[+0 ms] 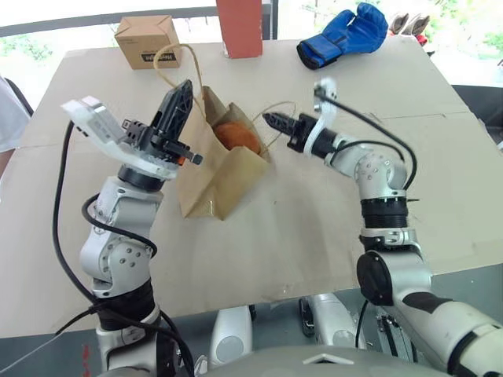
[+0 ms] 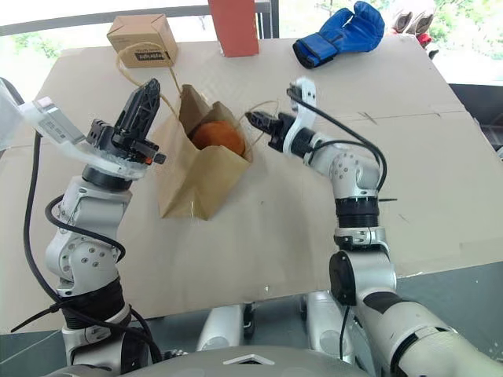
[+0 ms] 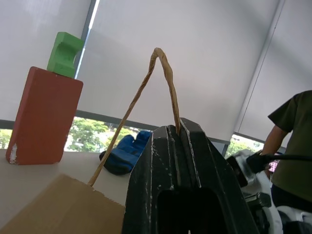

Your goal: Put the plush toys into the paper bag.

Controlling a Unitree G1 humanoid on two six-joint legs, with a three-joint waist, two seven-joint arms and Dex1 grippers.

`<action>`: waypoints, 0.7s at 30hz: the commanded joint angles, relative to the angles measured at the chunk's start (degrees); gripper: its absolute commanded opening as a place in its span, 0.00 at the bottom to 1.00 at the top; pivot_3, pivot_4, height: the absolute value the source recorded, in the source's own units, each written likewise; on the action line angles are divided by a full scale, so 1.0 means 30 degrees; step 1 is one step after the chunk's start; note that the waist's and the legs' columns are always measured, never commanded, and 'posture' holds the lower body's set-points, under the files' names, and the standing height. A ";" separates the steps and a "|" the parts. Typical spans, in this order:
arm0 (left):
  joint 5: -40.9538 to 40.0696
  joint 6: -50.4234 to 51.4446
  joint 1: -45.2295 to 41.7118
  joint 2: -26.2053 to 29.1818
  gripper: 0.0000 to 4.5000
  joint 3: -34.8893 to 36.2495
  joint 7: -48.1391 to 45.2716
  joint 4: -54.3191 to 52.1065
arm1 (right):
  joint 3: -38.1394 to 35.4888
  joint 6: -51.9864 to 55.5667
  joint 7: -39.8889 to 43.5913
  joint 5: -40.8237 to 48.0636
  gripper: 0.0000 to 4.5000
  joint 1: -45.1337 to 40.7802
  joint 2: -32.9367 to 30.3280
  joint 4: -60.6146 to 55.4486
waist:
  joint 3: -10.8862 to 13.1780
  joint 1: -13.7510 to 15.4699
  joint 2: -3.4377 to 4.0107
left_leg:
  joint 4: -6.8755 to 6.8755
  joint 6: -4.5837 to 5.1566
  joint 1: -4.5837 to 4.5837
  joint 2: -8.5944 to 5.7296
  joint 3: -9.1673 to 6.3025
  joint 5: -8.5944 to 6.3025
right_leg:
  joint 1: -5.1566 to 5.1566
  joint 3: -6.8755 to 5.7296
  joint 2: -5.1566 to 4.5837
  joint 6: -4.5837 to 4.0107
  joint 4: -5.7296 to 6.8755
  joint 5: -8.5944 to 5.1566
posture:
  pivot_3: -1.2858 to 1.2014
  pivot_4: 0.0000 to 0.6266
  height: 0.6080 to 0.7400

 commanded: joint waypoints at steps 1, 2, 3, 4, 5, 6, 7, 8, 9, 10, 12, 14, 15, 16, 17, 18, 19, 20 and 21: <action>-0.0709 0.0439 0.1295 0.0326 0.00 0.0658 0.1889 -0.2688 | 0.1520 -0.0333 0.2035 0.0282 0.01 -0.1088 -0.1235 -0.2392 | 0.0000 -0.0018 0.0001 | -0.0007 0.0000 0.0004 0.0000 0.0003 0.0000 | -0.0001 0.0004 0.0000 0.0000 -0.0002 0.0000 | 0.52 0.24 1.00; -0.0874 0.0542 0.1800 0.0306 0.00 0.0779 0.2512 -0.3312 | 0.2059 -0.0561 0.2668 0.0077 0.01 -0.1293 -0.1812 -0.2821 | 0.0000 -0.0014 0.0001 | -0.0015 0.0000 0.0005 0.0001 0.0003 0.0000 | -0.0001 0.0004 0.0000 -0.0001 -0.0003 -0.0001 | 0.52 0.24 1.00; -0.0922 0.0609 0.2229 0.0347 0.00 0.0750 0.2891 -0.3838 | 0.2432 -0.0736 0.3153 -0.0032 0.01 -0.1468 -0.2234 -0.3076 | 0.0000 0.0001 0.0000 | -0.0017 0.0000 0.0005 0.0002 0.0005 -0.0001 | -0.0002 0.0005 -0.0001 -0.0001 -0.0005 -0.0001 | 0.52 0.24 1.00; -0.0906 0.0617 0.2577 0.0372 0.00 0.0567 0.3099 -0.4277 | 0.2579 -0.0718 0.3428 0.0063 0.01 -0.1633 -0.2493 -0.3166 | 0.0000 0.0020 0.0000 | -0.0018 0.0000 0.0004 0.0004 0.0004 -0.0001 | -0.0003 0.0003 -0.0003 -0.0003 -0.0006 -0.0002 | 0.52 0.24 1.00; -0.0736 0.0609 0.2868 0.0290 0.00 0.0201 0.3305 -0.4669 | 0.2672 -0.0654 0.3651 0.0171 0.01 -0.1776 -0.2710 -0.3163 | 0.0000 0.0035 -0.0001 | -0.0018 -0.0001 0.0005 0.0004 0.0005 -0.0001 | -0.0003 0.0002 -0.0005 -0.0005 -0.0004 -0.0003 | 0.52 0.24 1.00; -0.0386 0.0642 0.3131 0.0105 0.00 -0.0345 0.3595 -0.4921 | 0.3171 -0.1024 0.4115 -0.0211 0.01 -0.1806 -0.3148 -0.3151 | 0.0000 0.0052 -0.0001 | -0.0016 0.0000 0.0008 0.0004 0.0004 0.0000 | -0.0002 -0.0001 -0.0004 -0.0005 -0.0002 -0.0003 | 0.52 0.24 1.00; -0.0120 0.0684 0.3340 -0.0100 0.00 -0.0854 0.3850 -0.5046 | 0.3723 -0.1458 0.4589 -0.0692 0.01 -0.1777 -0.3568 -0.3105 | -0.0001 0.0085 -0.0001 | -0.0014 -0.0001 0.0012 0.0003 0.0008 0.0000 | 0.0000 0.0003 -0.0005 -0.0009 -0.0001 -0.0005 | 0.52 0.24 1.00; 0.0260 0.0628 0.3508 -0.0460 0.00 -0.1498 0.4149 -0.5135 | 0.4213 -0.1984 0.5102 -0.1160 0.01 -0.1719 -0.3968 -0.2984 | -0.0001 0.0090 -0.0002 | -0.0004 -0.0001 0.0014 0.0001 0.0013 0.0000 | 0.0003 0.0003 -0.0007 -0.0036 -0.0003 -0.0020 | 0.52 0.24 1.00; 0.0598 0.0562 0.3631 -0.0752 0.07 -0.2060 0.4356 -0.5209 | 0.4536 -0.2285 0.5408 -0.1463 0.00 -0.1723 -0.4283 -0.2791 | -0.0001 0.0109 -0.0002 | -0.0002 -0.0001 0.0020 -0.0004 0.0020 0.0000 | 0.0014 0.0011 -0.0012 -0.0076 -0.0006 -0.0043 | 0.52 0.24 1.00; 0.0956 0.0536 0.3759 -0.0838 0.15 -0.2586 0.4342 -0.5253 | 0.4766 -0.2499 0.5579 -0.1719 0.00 -0.1775 -0.4530 -0.2544 | -0.0001 0.0107 -0.0003 | 0.0007 -0.0001 0.0015 -0.0015 0.0028 0.0000 | 0.0016 0.0021 -0.0022 -0.0078 -0.0011 -0.0044 | 0.52 0.24 1.00; 0.2085 0.0313 0.3883 -0.1000 0.30 -0.3598 0.4348 -0.5178 | 0.5211 -0.3063 0.6114 -0.2209 0.00 -0.1827 -0.5069 -0.2243 | -0.0003 0.0120 -0.0005 | 0.0013 -0.0001 0.0016 -0.0021 0.0034 0.0000 | 0.0016 0.0032 -0.0021 -0.0078 -0.0012 -0.0044 | 0.52 0.24 1.00; 0.2338 0.0331 0.4139 -0.1086 0.50 -0.3988 0.4449 -0.5199 | 0.5348 -0.3548 0.6719 -0.2527 0.00 -0.2129 -0.5665 -0.1897 | -0.0002 0.0104 -0.0004 | 0.0011 -0.0001 0.0018 -0.0021 0.0035 0.0000 | 0.0010 0.0039 -0.0017 -0.0078 -0.0007 -0.0043 | 0.52 0.24 1.00; 0.2180 0.0379 0.4306 -0.1041 0.63 -0.3959 0.4345 -0.5217 | 0.5372 -0.3804 0.7001 -0.2698 0.00 -0.2369 -0.5908 -0.1623 | -0.0002 0.0103 -0.0003 | 0.0011 -0.0001 0.0016 -0.0019 0.0031 0.0000 | 0.0008 0.0036 -0.0013 -0.0078 -0.0004 -0.0043 | 0.52 0.24 1.00; 0.1764 0.0471 0.4520 -0.0938 0.73 -0.3759 0.4210 -0.5269 | 0.5338 -0.4104 0.7386 -0.2874 0.00 -0.2832 -0.6223 -0.1142 | 0.0002 0.0065 0.0001 | 0.0008 -0.0001 0.0017 -0.0018 0.0031 0.0000 | 0.0005 0.0038 -0.0013 -0.0077 -0.0003 -0.0042 | 0.52 0.24 1.00; 0.1454 0.0520 0.4633 -0.0841 0.85 -0.3580 0.4093 -0.5267 | 0.5329 -0.4343 0.7647 -0.3004 0.00 -0.3179 -0.6394 -0.0736 | 0.0003 0.0056 0.0003 | 0.0002 -0.0001 0.0013 -0.0017 0.0035 0.0000 | -0.0010 0.0045 -0.0011 -0.0077 0.0000 -0.0042 | 0.52 0.24 1.00; 0.1128 0.0489 0.4418 -0.0824 0.97 -0.3396 0.4040 -0.5110 | 0.5410 -0.4828 0.7880 -0.3288 0.00 -0.3790 -0.6438 -0.0114 | 0.0004 0.0032 0.0004 | -0.0003 -0.0001 0.0014 -0.0017 0.0036 0.0000 | -0.0012 0.0047 -0.0011 -0.0076 0.0000 -0.0042 | 0.52 0.24 1.00; 0.0768 0.0489 0.4136 -0.0830 0.99 -0.3292 0.4023 -0.4995 | 0.5478 -0.5116 0.8060 -0.3470 0.00 -0.4308 -0.6421 0.0331 | 0.0007 0.0009 0.0009 | -0.0006 -0.0001 0.0016 -0.0014 0.0035 0.0000 | -0.0017 0.0047 -0.0005 -0.0076 0.0004 -0.0042 | 0.52 0.24 1.00; 0.0533 0.0489 0.3908 -0.0804 0.99 -0.3249 0.3973 -0.4907 | 0.5553 -0.5329 0.8211 -0.3598 0.00 -0.4621 -0.6366 0.0577 | 0.0012 0.0006 0.0016 | -0.0007 0.0000 0.0016 -0.0012 0.0035 0.0000 | -0.0022 0.0050 -0.0001 -0.0077 0.0007 -0.0042 | 0.52 0.24 1.00; 0.0450 0.0489 0.3733 -0.0701 0.99 -0.3209 0.3870 -0.4840 | 0.5597 -0.5438 0.8369 -0.3658 0.00 -0.4848 -0.6297 0.0659 | 0.0012 0.0022 0.0016 | -0.0008 0.0000 0.0016 -0.0011 0.0032 0.0000 | -0.0023 0.0050 0.0003 -0.0077 0.0011 -0.0043 | 0.52 0.24 1.00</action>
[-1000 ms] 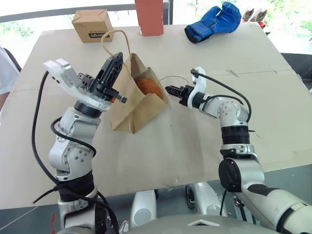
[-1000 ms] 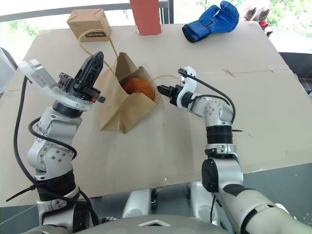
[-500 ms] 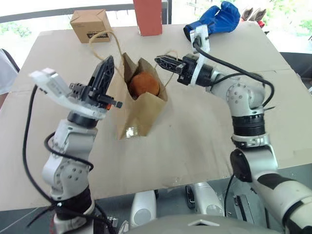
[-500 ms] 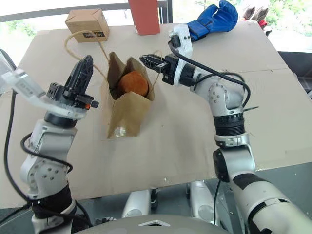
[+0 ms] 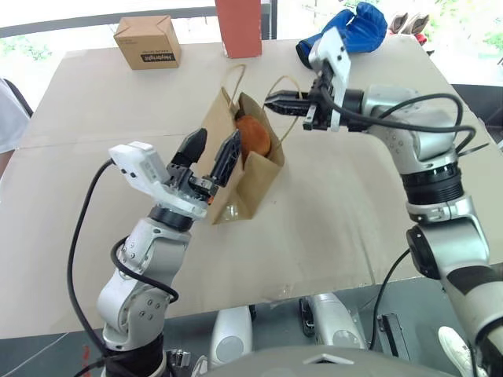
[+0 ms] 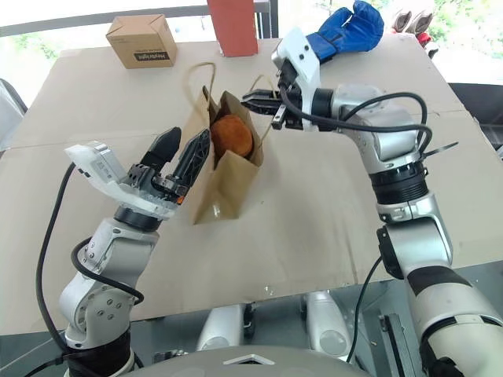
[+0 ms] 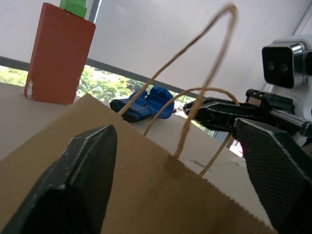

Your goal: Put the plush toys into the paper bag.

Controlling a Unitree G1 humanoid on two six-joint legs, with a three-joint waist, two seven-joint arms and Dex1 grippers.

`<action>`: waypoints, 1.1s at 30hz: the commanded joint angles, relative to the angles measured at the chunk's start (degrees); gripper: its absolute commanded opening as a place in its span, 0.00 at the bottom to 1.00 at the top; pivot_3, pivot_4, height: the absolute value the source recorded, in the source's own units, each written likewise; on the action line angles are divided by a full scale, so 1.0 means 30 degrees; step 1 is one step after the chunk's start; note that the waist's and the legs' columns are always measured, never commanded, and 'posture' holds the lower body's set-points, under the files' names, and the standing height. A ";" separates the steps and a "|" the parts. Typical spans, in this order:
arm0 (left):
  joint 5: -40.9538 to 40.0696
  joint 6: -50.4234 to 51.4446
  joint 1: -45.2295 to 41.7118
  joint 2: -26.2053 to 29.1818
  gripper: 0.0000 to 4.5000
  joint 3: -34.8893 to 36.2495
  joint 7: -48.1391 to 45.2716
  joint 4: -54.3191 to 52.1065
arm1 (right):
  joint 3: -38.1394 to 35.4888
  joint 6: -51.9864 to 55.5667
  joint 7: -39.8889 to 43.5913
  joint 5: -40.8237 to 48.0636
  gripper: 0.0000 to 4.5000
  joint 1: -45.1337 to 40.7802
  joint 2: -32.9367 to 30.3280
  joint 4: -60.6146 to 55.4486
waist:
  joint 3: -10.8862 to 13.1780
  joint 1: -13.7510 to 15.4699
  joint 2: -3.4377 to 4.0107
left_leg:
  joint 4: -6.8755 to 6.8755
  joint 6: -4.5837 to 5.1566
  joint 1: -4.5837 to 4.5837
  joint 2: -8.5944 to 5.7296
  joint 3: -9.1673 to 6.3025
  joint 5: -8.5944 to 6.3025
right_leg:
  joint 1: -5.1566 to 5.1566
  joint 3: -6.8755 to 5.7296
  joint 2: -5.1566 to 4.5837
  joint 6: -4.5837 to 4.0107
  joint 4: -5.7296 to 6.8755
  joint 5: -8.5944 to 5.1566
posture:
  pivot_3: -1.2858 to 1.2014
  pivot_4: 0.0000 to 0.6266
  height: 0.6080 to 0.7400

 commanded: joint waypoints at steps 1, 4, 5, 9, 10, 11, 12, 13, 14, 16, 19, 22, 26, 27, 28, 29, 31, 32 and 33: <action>-0.0928 -0.0217 -0.0753 0.0297 0.99 0.0382 -0.0427 -0.0499 | -0.0014 -0.1095 0.0775 -0.0227 0.00 -0.1436 0.0203 0.0090 | -0.0001 0.0023 -0.0001 | 0.0000 0.0000 0.0000 0.0000 -0.0005 0.0000 | 0.0001 -0.0005 0.0002 0.0000 -0.0002 0.0000 | 0.52 0.24 1.00; -0.0869 -0.0192 -0.1055 0.0883 0.99 0.0788 -0.0848 0.0107 | -0.0082 -0.0079 0.0813 0.0104 0.00 -0.1106 0.0303 -0.0790 | -0.0003 0.0046 -0.0005 | -0.0002 -0.0001 -0.0001 0.0000 -0.0005 -0.0001 | 0.0010 -0.0006 -0.0001 0.0010 -0.0019 0.0005 | 0.52 0.24 1.00; -0.0963 -0.0225 -0.1171 0.1207 0.99 0.1046 -0.1276 0.0405 | -0.0036 0.0202 0.0753 0.0173 0.00 -0.0748 0.0297 -0.1290 | -0.0004 0.0078 -0.0007 | -0.0002 -0.0001 -0.0006 0.0000 -0.0002 -0.0001 | 0.0010 -0.0005 -0.0003 0.0010 -0.0020 0.0005 | 0.52 0.24 1.00; -0.3488 0.0291 0.0105 0.3222 0.99 0.2915 -0.4089 0.0715 | -0.0161 0.0976 -0.0091 0.0010 0.00 0.0220 0.0302 -0.2698 | 0.0002 0.0045 0.0001 | -0.0001 -0.0001 -0.0012 0.0001 0.0001 -0.0001 | 0.0005 -0.0009 -0.0011 -0.0004 -0.0019 -0.0003 | 0.52 0.24 1.00; -0.4543 0.0605 0.0805 0.3810 1.00 0.3496 -0.4832 0.0731 | -0.0251 0.1165 -0.0034 0.0120 0.06 0.0492 0.0148 -0.3128 | 0.0007 0.0021 0.0007 | -0.0003 -0.0002 -0.0010 0.0001 0.0021 -0.0002 | -0.0002 0.0008 -0.0016 -0.0005 -0.0018 -0.0003 | 0.52 0.24 1.00; -0.5287 0.0809 0.1397 0.4287 1.00 0.3933 -0.5444 0.0711 | -0.0370 0.1339 -0.0023 0.0242 0.12 0.0716 0.0000 -0.3488 | 0.0006 -0.0005 0.0006 | -0.0004 -0.0003 -0.0010 0.0001 0.0028 -0.0002 | -0.0006 0.0015 -0.0017 -0.0006 -0.0018 -0.0004 | 0.52 0.24 1.00; -0.5695 0.0933 0.1759 0.4656 1.00 0.4183 -0.5890 0.0707 | -0.0518 0.1565 -0.0162 0.0339 0.19 0.0867 -0.0079 -0.3744 | 0.0007 -0.0012 0.0008 | -0.0010 -0.0003 -0.0009 0.0003 0.0029 -0.0002 | -0.0008 0.0016 -0.0018 -0.0006 -0.0021 -0.0004 | 0.52 0.24 1.00; -0.6039 0.1022 0.2116 0.5024 1.00 0.4450 -0.6391 0.0772 | -0.0699 0.1836 -0.0463 0.0366 0.29 0.0992 -0.0175 -0.3969 | 0.0009 -0.0009 0.0010 | -0.0016 -0.0003 -0.0006 0.0004 0.0026 -0.0003 | -0.0009 0.0012 -0.0018 -0.0008 -0.0023 -0.0006 | 0.52 0.24 1.00; -0.6173 0.1244 0.2458 0.5443 1.00 0.4604 -0.6830 0.0948 | -0.0900 0.2238 -0.0480 0.0542 0.35 0.1205 -0.0509 -0.4430 | 0.0009 -0.0005 0.0010 | -0.0021 -0.0004 -0.0006 0.0005 0.0023 -0.0002 | -0.0010 0.0008 -0.0019 -0.0010 -0.0022 -0.0008 | 0.52 0.24 1.00; -0.6144 0.1522 0.3020 0.6129 1.00 0.4726 -0.7644 0.1196 | -0.1248 0.3213 -0.0394 0.1095 0.52 0.1573 -0.1133 -0.5335 | 0.0008 0.0106 0.0009 | -0.0021 -0.0004 -0.0004 0.0010 0.0014 -0.0002 | -0.0009 -0.0014 -0.0021 -0.0015 -0.0019 -0.0011 | 0.52 0.24 1.00; -0.5520 0.1698 0.3447 0.6695 1.00 0.4271 -0.8423 0.1583 | -0.2145 0.5514 -0.0234 0.2388 0.69 0.2539 -0.2906 -0.7452 | 0.0010 0.0168 0.0013 | -0.0019 -0.0005 -0.0001 -0.0001 0.0026 -0.0002 | -0.0005 -0.0017 -0.0055 -0.0020 -0.0032 -0.0013 | 0.52 0.24 1.00; -0.3292 0.1465 0.2871 0.6562 1.00 0.2730 -0.7989 0.1964 | -0.3264 0.6785 -0.1165 0.2541 0.69 0.3679 -0.4983 -0.9259 | 0.0017 0.0366 0.0022 | -0.0020 -0.0006 -0.0013 -0.0046 0.0042 -0.0003 | -0.0005 -0.0030 -0.0128 -0.0018 -0.0068 -0.0015 | 0.52 0.24 1.00; -0.1616 0.1002 0.2448 0.6011 1.00 0.1538 -0.8016 0.2201 | -0.3817 0.7383 -0.2325 0.2391 0.53 0.4628 -0.6264 -1.0441 | 0.0016 0.0343 0.0021 | -0.0020 -0.0005 -0.0006 -0.0062 0.0113 -0.0003 | -0.0005 0.0012 -0.0163 -0.0013 -0.0105 -0.0012 | 0.52 0.24 1.00; -0.1392 0.0967 0.2421 0.5992 1.00 0.1398 -0.8171 0.2196 | -0.3770 0.7351 -0.2493 0.2322 0.39 0.4777 -0.6415 -1.0587 | 0.0017 0.0289 0.0021 | -0.0021 -0.0004 -0.0001 -0.0056 0.0126 -0.0004 | -0.0007 0.0026 -0.0158 -0.0013 -0.0107 -0.0012 | 0.52 0.24 1.00; -0.1320 0.0986 0.2390 0.6056 1.00 0.1130 -0.8593 0.2189 | -0.3388 0.7082 -0.2609 0.1905 0.30 0.5442 -0.6844 -1.0943 | 0.0017 0.0250 0.0021 | -0.0025 -0.0004 0.0003 -0.0056 0.0128 -0.0004 | -0.0007 0.0029 -0.0157 -0.0013 -0.0104 -0.0012 | 0.52 0.24 1.00; -0.1389 0.1082 0.2338 0.6105 1.00 0.0930 -0.8939 0.2219 | -0.3177 0.6907 -0.2763 0.1731 0.18 0.6023 -0.6941 -1.1139 | 0.0013 0.0257 0.0016 | -0.0036 -0.0003 0.0005 -0.0055 0.0127 -0.0004 | -0.0010 0.0028 -0.0153 -0.0013 -0.0105 -0.0012 | 0.52 0.24 1.00; -0.1081 0.1137 0.1997 0.6279 1.00 0.0536 -0.9414 0.2401 | -0.2026 0.5777 -0.2962 0.0550 0.02 0.7044 -0.7399 -1.1067 | 0.0011 0.0257 0.0012 | -0.0043 -0.0003 0.0001 -0.0054 0.0106 -0.0004 | -0.0006 0.0007 -0.0150 -0.0013 -0.0112 -0.0014 | 0.52 0.24 1.00; -0.1114 0.1220 0.1753 0.6268 1.00 0.0449 -0.9503 0.2501 | -0.1324 0.5022 -0.2988 -0.0209 0.02 0.7461 -0.7634 -1.0781 | 0.0013 0.0248 0.0014 | -0.0044 -0.0002 0.0000 -0.0055 0.0107 -0.0004 | -0.0007 0.0009 -0.0149 -0.0013 -0.0115 -0.0014 | 0.52 0.24 1.00; -0.1095 0.1291 0.1524 0.6272 1.00 0.0347 -0.9584 0.2585 | -0.0882 0.4388 -0.3040 -0.0681 0.02 0.7834 -0.7617 -1.0452 | 0.0014 0.0237 0.0016 | -0.0043 -0.0002 -0.0003 -0.0057 0.0109 -0.0003 | -0.0009 0.0013 -0.0151 -0.0011 -0.0115 -0.0014 | 0.52 0.24 1.00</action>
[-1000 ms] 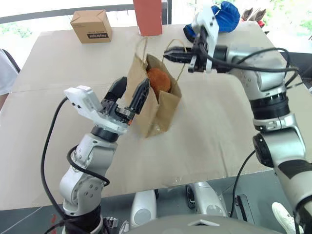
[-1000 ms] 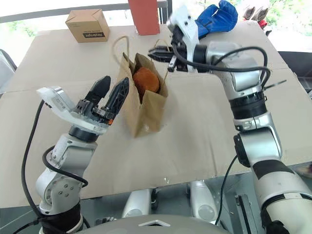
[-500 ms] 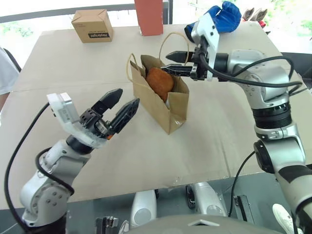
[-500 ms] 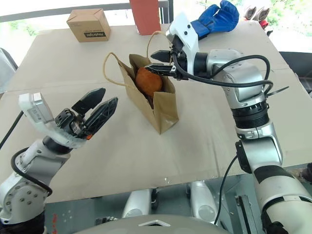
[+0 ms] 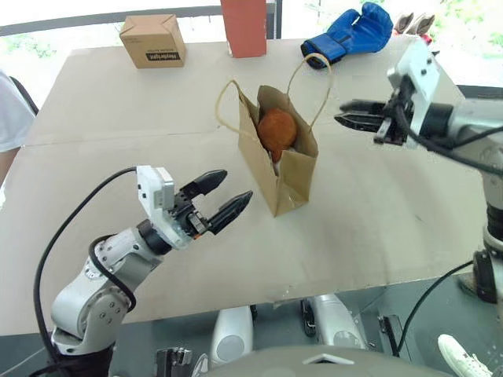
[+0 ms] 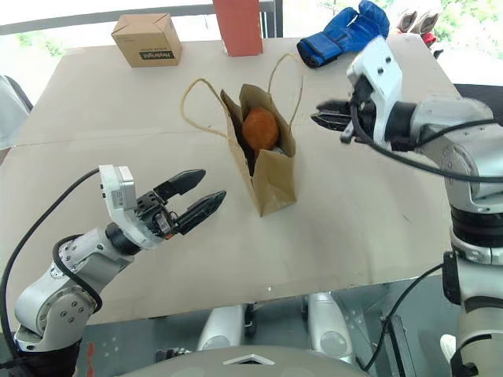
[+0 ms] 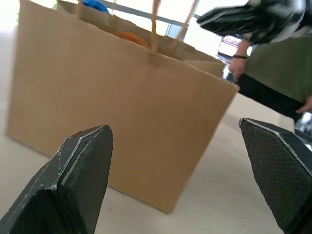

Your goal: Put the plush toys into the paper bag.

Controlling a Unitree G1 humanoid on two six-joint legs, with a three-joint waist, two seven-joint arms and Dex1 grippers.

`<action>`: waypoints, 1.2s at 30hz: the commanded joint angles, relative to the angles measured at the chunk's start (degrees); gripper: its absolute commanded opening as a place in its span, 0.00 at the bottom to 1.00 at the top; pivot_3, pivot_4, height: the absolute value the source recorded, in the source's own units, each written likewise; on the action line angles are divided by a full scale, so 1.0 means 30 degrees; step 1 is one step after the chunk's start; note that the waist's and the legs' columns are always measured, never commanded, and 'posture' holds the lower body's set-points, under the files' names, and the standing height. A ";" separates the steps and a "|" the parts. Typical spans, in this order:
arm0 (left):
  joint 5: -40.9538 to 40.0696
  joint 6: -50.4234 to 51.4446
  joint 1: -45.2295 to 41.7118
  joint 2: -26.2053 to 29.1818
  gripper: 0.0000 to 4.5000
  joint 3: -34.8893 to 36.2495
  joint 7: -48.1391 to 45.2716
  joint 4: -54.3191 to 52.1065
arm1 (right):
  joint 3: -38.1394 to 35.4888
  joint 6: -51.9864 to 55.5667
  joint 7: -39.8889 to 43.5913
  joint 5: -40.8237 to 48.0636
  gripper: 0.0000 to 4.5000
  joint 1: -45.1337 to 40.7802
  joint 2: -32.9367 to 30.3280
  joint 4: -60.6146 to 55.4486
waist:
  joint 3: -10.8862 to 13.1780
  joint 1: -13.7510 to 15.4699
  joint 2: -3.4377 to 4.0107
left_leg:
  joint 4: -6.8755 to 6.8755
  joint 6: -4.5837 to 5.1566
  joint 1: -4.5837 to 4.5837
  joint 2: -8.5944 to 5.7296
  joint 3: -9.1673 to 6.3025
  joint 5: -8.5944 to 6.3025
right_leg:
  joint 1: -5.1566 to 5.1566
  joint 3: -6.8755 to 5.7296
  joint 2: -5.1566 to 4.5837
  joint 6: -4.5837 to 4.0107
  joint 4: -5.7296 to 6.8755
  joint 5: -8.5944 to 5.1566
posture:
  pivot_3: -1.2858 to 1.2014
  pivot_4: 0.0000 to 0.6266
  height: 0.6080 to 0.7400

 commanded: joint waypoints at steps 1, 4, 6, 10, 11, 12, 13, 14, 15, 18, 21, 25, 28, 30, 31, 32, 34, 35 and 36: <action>0.0210 -0.0023 -0.0778 0.0203 1.00 -0.0275 -0.0585 0.0012 | 0.1179 -0.2188 -0.0274 -0.1433 0.02 0.0797 0.0028 0.0447 | 0.0001 -0.0026 0.0000 | 0.0001 0.0001 0.0003 -0.0001 0.0008 0.0001 | 0.0001 0.0007 -0.0002 0.0001 0.0000 0.0000 | 0.52 0.24 1.00; 0.0389 0.0284 -0.1128 0.0342 1.00 -0.0622 -0.0829 0.0156 | 0.1984 -0.3138 -0.0110 -0.1474 0.02 0.1381 0.1295 0.0960 | 0.0002 -0.0163 0.0002 | 0.0011 0.0002 0.0011 -0.0001 0.0023 0.0001 | 0.0005 0.0029 0.0011 0.0009 0.0004 0.0001 | 0.52 0.24 1.00; 0.0470 0.0492 -0.1227 0.0400 1.00 -0.0735 -0.0797 0.0221 | 0.2440 -0.3545 0.0072 -0.1315 0.02 0.1575 0.2153 0.0956 | 0.0002 -0.0204 0.0002 | 0.0010 0.0002 0.0009 0.0003 0.0021 0.0001 | 0.0002 0.0032 0.0022 0.0011 0.0008 0.0002 | 0.52 0.24 1.00; 0.0857 0.1034 -0.0902 0.0724 1.00 -0.0446 -0.0319 0.0239 | 0.3571 -0.3529 -0.0487 -0.0034 0.02 0.1193 0.6186 0.1038 | -0.0005 -0.0281 -0.0010 | 0.0006 0.0003 0.0000 0.0013 -0.0032 0.0001 | 0.0006 0.0016 0.0058 0.0009 0.0017 0.0001 | 0.52 0.24 1.00; 0.0987 0.1044 -0.0750 0.0727 1.00 -0.0317 -0.0174 0.0179 | 0.3793 -0.3570 -0.0537 -0.0122 0.02 0.1172 0.6748 0.1205 | -0.0004 -0.0321 -0.0008 | 0.0007 0.0003 0.0008 0.0023 -0.0042 0.0001 | 0.0005 0.0024 0.0080 0.0010 0.0028 0.0002 | 0.52 0.24 1.00; 0.1055 0.1052 -0.0633 0.0678 1.00 -0.0210 0.0018 0.0106 | 0.3936 -0.3631 -0.0525 -0.0236 0.02 0.1187 0.7171 0.1361 | -0.0001 -0.0295 -0.0003 | 0.0007 0.0002 0.0019 0.0039 -0.0048 0.0001 | 0.0002 0.0034 0.0106 0.0010 0.0057 0.0002 | 0.52 0.24 1.00; 0.1075 0.1085 -0.0494 0.0587 1.00 -0.0134 0.0252 -0.0055 | 0.4063 -0.3665 -0.0503 -0.0309 0.02 0.1221 0.7482 0.1485 | -0.0002 -0.0237 -0.0005 | 0.0007 0.0002 0.0020 0.0041 -0.0065 0.0001 | 0.0000 0.0025 0.0114 0.0007 0.0085 0.0002 | 0.52 0.24 1.00; 0.1042 0.1141 -0.0327 0.0506 1.00 -0.0096 0.0458 -0.0289 | 0.4207 -0.3697 -0.0429 -0.0328 0.02 0.1266 0.7675 0.1526 | -0.0001 -0.0160 -0.0004 | 0.0007 0.0002 0.0019 0.0044 -0.0082 0.0001 | 0.0001 0.0006 0.0117 0.0004 0.0090 0.0000 | 0.52 0.24 1.00; 0.0987 0.1205 -0.0075 0.0406 1.00 -0.0069 0.0714 -0.0598 | 0.4343 -0.3689 -0.0329 -0.0248 0.02 0.1302 0.7896 0.1534 | -0.0002 -0.0080 -0.0005 | 0.0008 0.0002 0.0010 0.0045 -0.0092 0.0002 | 0.0003 -0.0010 0.0114 0.0002 0.0089 0.0000 | 0.52 0.24 1.00; 0.1276 0.1214 0.0596 0.0103 1.00 0.0047 0.1747 -0.1176 | 0.4411 -0.3725 -0.0369 0.0036 0.02 0.1317 0.8724 0.1826 | -0.0005 -0.0072 -0.0010 | 0.0026 0.0001 0.0004 0.0035 -0.0071 0.0001 | 0.0007 -0.0006 0.0079 0.0000 0.0079 0.0000 | 0.52 0.24 1.00; 0.2082 0.0996 0.0798 -0.0423 1.00 -0.0044 0.2965 -0.1555 | 0.4591 -0.3957 -0.0384 -0.0137 0.02 0.1390 0.9231 0.2229 | -0.0005 -0.0091 -0.0010 | 0.0030 0.0000 0.0016 0.0028 -0.0061 0.0002 | 0.0008 -0.0003 0.0068 -0.0001 0.0089 0.0001 | 0.52 0.24 1.00; 0.3884 0.0576 0.0160 -0.1554 1.00 -0.0842 0.4875 -0.1426 | 0.4634 -0.4102 -0.0322 -0.0070 0.02 0.1694 0.9487 0.2253 | -0.0008 -0.0083 -0.0014 | 0.0030 0.0000 0.0015 0.0026 -0.0063 0.0002 | 0.0009 -0.0006 0.0068 -0.0002 0.0090 0.0002 | 0.52 0.24 1.00; 0.5870 0.0152 -0.0652 -0.2679 1.00 -0.2188 0.6107 -0.0812 | 0.3927 -0.3908 -0.0434 0.0031 0.02 0.1919 0.8972 0.1790 | -0.0010 -0.0019 -0.0014 | 0.0030 0.0000 0.0011 0.0022 -0.0068 0.0002 | 0.0011 -0.0006 0.0072 0.0000 0.0092 0.0002 | 0.52 0.24 1.00; 0.6770 -0.0169 -0.0951 -0.3366 0.94 -0.2737 0.6515 -0.0447 | 0.3448 -0.3662 -0.0520 0.0240 0.01 0.2079 0.8542 0.1243 | -0.0016 0.0050 -0.0023 | 0.0038 0.0000 0.0010 0.0007 -0.0063 0.0002 | 0.0017 0.0003 0.0068 0.0001 0.0091 0.0003 | 0.52 0.24 1.00; 0.7011 -0.0331 -0.1058 -0.3717 0.89 -0.2847 0.6622 -0.0283 | 0.3145 -0.3397 -0.0475 0.0471 0.00 0.2231 0.8177 0.0752 | -0.0016 0.0078 -0.0023 | 0.0041 0.0000 0.0007 0.0007 -0.0064 0.0002 | 0.0017 0.0004 0.0068 0.0002 0.0090 0.0004 | 0.52 0.24 1.00; 0.7177 -0.0450 -0.1103 -0.3965 0.83 -0.2906 0.6661 -0.0188 | 0.2952 -0.3196 -0.0453 0.0654 0.00 0.2346 0.7914 0.0381 | -0.0017 0.0134 -0.0025 | 0.0042 0.0000 0.0006 0.0007 -0.0063 0.0002 | 0.0016 0.0007 0.0068 0.0002 0.0090 0.0004 | 0.52 0.24 1.00; 0.7495 -0.0911 -0.1231 -0.4208 0.61 -0.2856 0.6443 0.0073 | 0.2090 -0.2831 -0.0484 0.1103 0.00 0.2756 0.6990 -0.0850 | -0.0015 0.0154 -0.0021 | 0.0041 0.0001 0.0010 0.0012 -0.0065 0.0002 | 0.0015 0.0007 0.0075 0.0002 0.0092 0.0003 | 0.52 0.24 1.00; 0.7575 -0.1084 -0.1344 -0.4199 0.48 -0.2730 0.6245 0.0310 | 0.1581 -0.2687 -0.0385 0.1425 0.00 0.3030 0.6479 -0.1476 | -0.0015 0.0198 -0.0021 | 0.0038 0.0000 0.0009 0.0014 -0.0072 0.0002 | 0.0012 0.0002 0.0077 0.0001 0.0095 0.0003 | 0.52 0.24 1.00; 0.7632 -0.1201 -0.1423 -0.4200 0.38 -0.2637 0.6096 0.0486 | 0.1249 -0.2578 -0.0338 0.1693 0.00 0.3220 0.6114 -0.1907 | -0.0016 0.0227 -0.0022 | 0.0038 0.0000 0.0011 0.0015 -0.0078 0.0002 | 0.0013 -0.0003 0.0081 0.0000 0.0097 0.0002 | 0.52 0.24 1.00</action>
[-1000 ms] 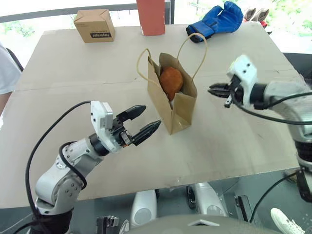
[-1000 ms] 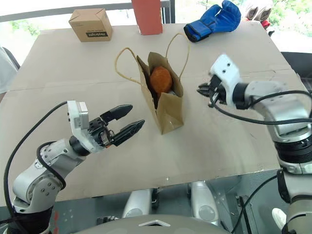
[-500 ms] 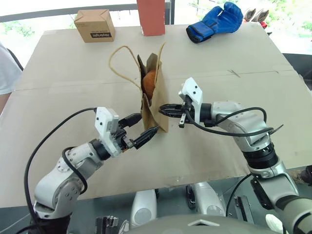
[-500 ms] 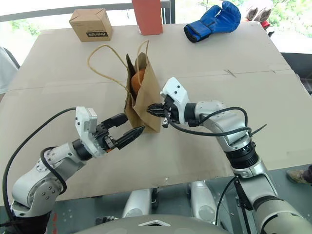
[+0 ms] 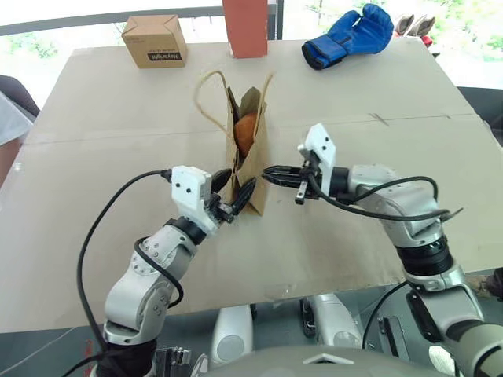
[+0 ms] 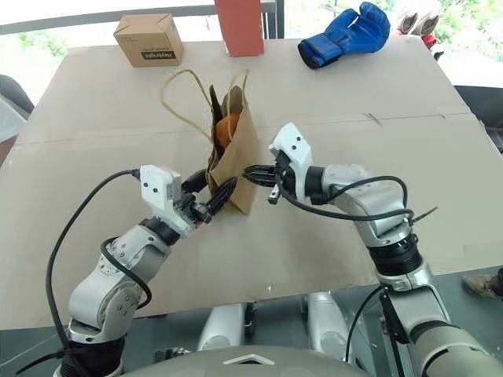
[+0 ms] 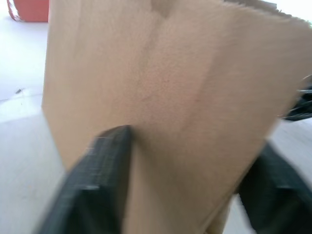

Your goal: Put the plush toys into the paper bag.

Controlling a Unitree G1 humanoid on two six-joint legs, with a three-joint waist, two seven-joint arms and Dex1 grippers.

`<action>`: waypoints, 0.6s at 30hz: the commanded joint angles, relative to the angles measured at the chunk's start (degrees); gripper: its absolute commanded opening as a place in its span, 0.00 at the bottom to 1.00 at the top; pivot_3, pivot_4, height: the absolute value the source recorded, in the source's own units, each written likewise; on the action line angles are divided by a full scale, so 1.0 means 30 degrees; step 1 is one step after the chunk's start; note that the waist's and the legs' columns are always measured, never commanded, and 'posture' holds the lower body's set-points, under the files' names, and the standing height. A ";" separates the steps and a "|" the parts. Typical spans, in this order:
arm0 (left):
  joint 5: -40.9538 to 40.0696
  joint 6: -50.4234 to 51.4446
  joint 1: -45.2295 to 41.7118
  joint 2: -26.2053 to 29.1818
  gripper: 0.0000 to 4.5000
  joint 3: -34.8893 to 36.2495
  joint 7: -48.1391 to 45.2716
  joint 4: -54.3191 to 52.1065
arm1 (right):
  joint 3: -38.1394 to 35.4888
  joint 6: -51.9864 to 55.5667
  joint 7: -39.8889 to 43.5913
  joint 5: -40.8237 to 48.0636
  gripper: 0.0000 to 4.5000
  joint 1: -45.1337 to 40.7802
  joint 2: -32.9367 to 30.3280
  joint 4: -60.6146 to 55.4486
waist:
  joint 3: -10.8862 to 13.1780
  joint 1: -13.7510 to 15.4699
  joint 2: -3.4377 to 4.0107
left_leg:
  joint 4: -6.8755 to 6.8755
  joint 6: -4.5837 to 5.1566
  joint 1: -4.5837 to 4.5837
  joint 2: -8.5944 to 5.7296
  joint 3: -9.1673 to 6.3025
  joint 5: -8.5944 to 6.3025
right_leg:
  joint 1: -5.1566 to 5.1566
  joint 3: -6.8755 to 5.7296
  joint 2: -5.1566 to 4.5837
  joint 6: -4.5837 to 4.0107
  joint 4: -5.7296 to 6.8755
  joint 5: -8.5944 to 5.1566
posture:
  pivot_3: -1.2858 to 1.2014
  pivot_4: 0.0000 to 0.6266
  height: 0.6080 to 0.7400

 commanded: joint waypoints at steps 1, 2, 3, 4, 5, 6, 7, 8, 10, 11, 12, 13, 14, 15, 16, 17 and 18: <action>0.0365 -0.0968 -0.0375 0.0061 0.30 0.0435 -0.0523 0.0248 | -0.1562 0.0208 0.0151 0.1095 0.00 0.0407 -0.1008 -0.2215 | 0.0000 0.0039 -0.0001 | 0.0000 0.0000 0.0000 0.0000 -0.0003 0.0000 | 0.0000 -0.0001 0.0002 0.0000 0.0000 0.0000 | 0.52 0.24 1.00; 0.0319 -0.1246 -0.0575 0.0207 0.19 0.0618 -0.0949 0.0570 | -0.1908 0.0129 0.0383 0.1270 0.11 0.0831 -0.1650 -0.2820 | 0.0000 0.0050 -0.0001 | 0.0000 0.0000 0.0000 0.0000 -0.0001 0.0000 | 0.0000 0.0002 0.0002 0.0000 -0.0002 0.0000 | 0.52 0.24 1.00; 0.0156 -0.1599 -0.0830 0.0467 0.08 0.0830 -0.1641 0.0953 | -0.2318 0.0090 0.0617 0.1558 0.18 0.1315 -0.2260 -0.3462 | -0.0002 0.0053 -0.0004 | 0.0002 0.0000 -0.0001 -0.0001 0.0001 0.0000 | 0.0002 0.0004 0.0001 0.0000 -0.0004 0.0000 | 0.52 0.24 1.00; -0.0254 -0.2038 -0.1186 0.0960 0.00 0.1136 -0.2905 0.1523 | -0.2933 0.0042 0.0861 0.1939 0.29 0.1913 -0.2911 -0.4153 | -0.0001 0.0077 -0.0003 | 0.0005 0.0000 0.0000 -0.0001 0.0002 0.0000 | 0.0002 0.0005 0.0000 0.0001 -0.0005 -0.0001 | 0.52 0.24 1.00; -0.0662 -0.2674 -0.1541 0.1692 0.00 0.1394 -0.4686 0.2209 | -0.3491 -0.0117 0.1061 0.2193 0.38 0.2477 -0.3515 -0.4735 | 0.0000 0.0127 -0.0005 | 0.0005 0.0000 -0.0003 -0.0003 0.0003 0.0000 | 0.0002 0.0004 -0.0002 0.0000 -0.0008 -0.0002 | 0.52 0.24 1.00; -0.0915 -0.3438 -0.1848 0.2461 0.00 0.1626 -0.6515 0.2974 | -0.3932 -0.0390 0.1235 0.2372 0.49 0.2993 -0.4028 -0.5200 | 0.0000 0.0110 -0.0005 | 0.0005 0.0000 -0.0008 -0.0004 -0.0002 0.0000 | 0.0001 -0.0007 -0.0005 -0.0001 -0.0012 -0.0003 | 0.52 0.24 1.00; -0.1325 -0.3902 -0.2504 0.3339 0.00 0.2027 -0.8405 0.4275 | -0.4524 -0.0697 0.1453 0.2629 0.61 0.3550 -0.4532 -0.5657 | 0.0002 0.0096 -0.0002 | 0.0005 0.0000 -0.0005 -0.0003 0.0000 0.0000 | 0.0000 -0.0006 -0.0004 -0.0002 -0.0016 -0.0004 | 0.52 0.24 1.00; -0.1737 -0.4380 -0.3267 0.4171 0.00 0.2336 -1.0409 0.5680 | -0.5143 -0.0978 0.1710 0.2895 0.72 0.4092 -0.4994 -0.6052 | 0.0005 0.0102 0.0002 | 0.0003 0.0000 -0.0001 -0.0004 0.0004 0.0000 | 0.0000 -0.0002 -0.0005 -0.0002 -0.0018 -0.0004 | 0.52 0.24 1.00; -0.2191 -0.5680 -0.4994 0.5557 0.00 0.2435 -1.4625 0.8614 | -0.6417 -0.1536 0.2438 0.3407 0.95 0.5375 -0.5995 -0.6818 | 0.0005 0.0087 0.0002 | 0.0005 0.0000 0.0004 -0.0003 -0.0004 0.0000 | -0.0002 -0.0012 -0.0001 0.0000 -0.0021 -0.0006 | 0.52 0.24 1.00; -0.2042 -0.6670 -0.6046 0.6097 0.00 0.2198 -1.6800 1.0327 | -0.7087 -0.1868 0.2703 0.3494 1.00 0.6046 -0.6457 -0.7154 | 0.0005 0.0096 0.0003 | 0.0005 0.0000 0.0005 -0.0003 -0.0006 0.0000 | 0.0000 -0.0013 -0.0001 0.0002 -0.0020 -0.0007 | 0.52 0.24 1.00; -0.1763 -0.7535 -0.7094 0.6407 0.00 0.1927 -1.8449 1.1947 | -0.7685 -0.2061 0.2808 0.3638 1.00 0.6595 -0.6802 -0.7400 | 0.0006 0.0122 0.0004 | 0.0007 0.0000 0.0004 -0.0004 -0.0008 0.0000 | 0.0001 -0.0014 0.0001 0.0005 -0.0026 -0.0009 | 0.52 0.24 1.00; -0.1354 -0.8405 -0.8428 0.6508 0.00 0.1543 -1.9934 1.3808 | -0.8376 -0.2215 0.2778 0.3771 1.00 0.7193 -0.7103 -0.7674 | 0.0005 0.0164 0.0004 | 0.0009 0.0000 -0.0001 -0.0005 -0.0006 0.0000 | 0.0002 -0.0015 -0.0001 0.0004 -0.0035 -0.0008 | 0.52 0.24 1.00; -0.1012 -0.9093 -0.9617 0.6463 0.00 0.1189 -2.1151 1.5416 | -0.8957 -0.2321 0.2741 0.3887 1.00 0.7734 -0.7344 -0.7929 | 0.0006 0.0188 0.0003 | 0.0011 0.0000 -0.0004 -0.0007 -0.0003 0.0000 | 0.0008 -0.0015 -0.0007 0.0004 -0.0042 -0.0008 | 0.52 0.24 1.00; -0.0604 -0.9861 -1.0911 0.6241 0.00 0.0817 -2.2268 1.7173 | -0.9518 -0.2404 0.2628 0.3992 1.00 0.8307 -0.7521 -0.8249 | 0.0004 0.0284 0.0001 | 0.0019 0.0001 -0.0013 -0.0013 -0.0005 0.0000 | 0.0010 -0.0021 -0.0008 0.0005 -0.0046 -0.0008 | 0.52 0.24 1.00; -0.0252 -1.0631 -1.1982 0.5990 0.00 0.0494 -2.3379 1.8710 | -0.9975 -0.2434 0.2476 0.4130 1.00 0.8801 -0.7636 -0.8524 | 0.0002 0.0269 -0.0003 | 0.0028 0.0001 -0.0023 -0.0014 -0.0006 0.0000 | 0.0021 -0.0024 -0.0010 0.0006 -0.0060 -0.0006 | 0.52 0.24 1.00; 0.0000 -1.1328 -1.2824 0.5782 0.00 0.0168 -2.4297 2.0009 | -1.0317 -0.2415 0.2312 0.4287 1.00 0.9209 -0.7709 -0.8760 | 0.0000 0.0296 -0.0006 | 0.0029 0.0001 -0.0022 -0.0015 -0.0009 0.0000 | 0.0026 -0.0026 -0.0010 0.0006 -0.0062 -0.0006 | 0.52 0.24 1.00; 0.0286 -1.1928 -1.3777 0.5522 0.00 -0.0187 -2.4831 2.1528 | -1.0612 -0.2374 0.2079 0.4400 1.00 0.9634 -0.7771 -0.9080 | 0.0000 0.0299 -0.0008 | 0.0032 0.0002 -0.0026 -0.0016 -0.0010 0.0000 | 0.0038 -0.0025 -0.0009 0.0007 -0.0080 -0.0004 | 0.52 0.24 1.00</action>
